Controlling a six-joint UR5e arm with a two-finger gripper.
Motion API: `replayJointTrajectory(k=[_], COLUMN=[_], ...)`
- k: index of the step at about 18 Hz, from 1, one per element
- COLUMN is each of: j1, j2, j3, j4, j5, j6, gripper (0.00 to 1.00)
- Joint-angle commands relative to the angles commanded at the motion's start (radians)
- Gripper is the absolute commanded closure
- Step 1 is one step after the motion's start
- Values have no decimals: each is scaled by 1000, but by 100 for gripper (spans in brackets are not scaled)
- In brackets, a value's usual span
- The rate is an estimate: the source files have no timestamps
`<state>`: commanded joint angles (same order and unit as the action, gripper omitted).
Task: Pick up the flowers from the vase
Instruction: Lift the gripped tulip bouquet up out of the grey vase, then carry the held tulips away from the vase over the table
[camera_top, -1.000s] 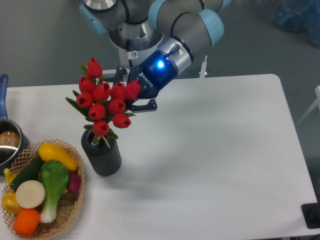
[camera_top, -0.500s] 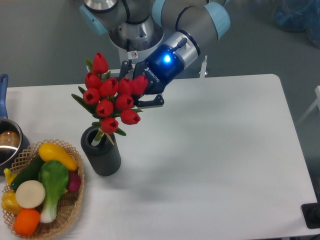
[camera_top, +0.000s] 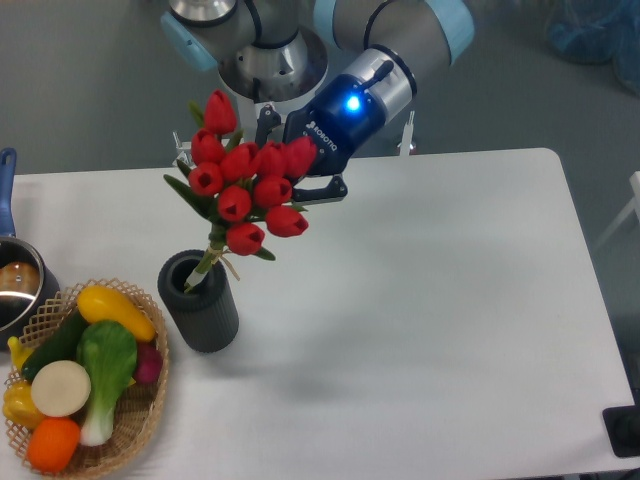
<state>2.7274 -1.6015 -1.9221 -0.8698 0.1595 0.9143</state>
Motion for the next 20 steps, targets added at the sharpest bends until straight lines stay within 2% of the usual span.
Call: replayJointTrajectory(k=[9, 12, 15, 17, 20], j1=[21, 32, 81, 110, 113], j2=[-2, -12, -17, -26, -26], j3=[11, 46, 87, 126, 158], j4=[2, 2, 3, 3, 3], j5=[-31, -22, -15, 35, 211], j6=[-17, -9, -8, -2, 28], gripper=[84, 84, 83, 83, 83])
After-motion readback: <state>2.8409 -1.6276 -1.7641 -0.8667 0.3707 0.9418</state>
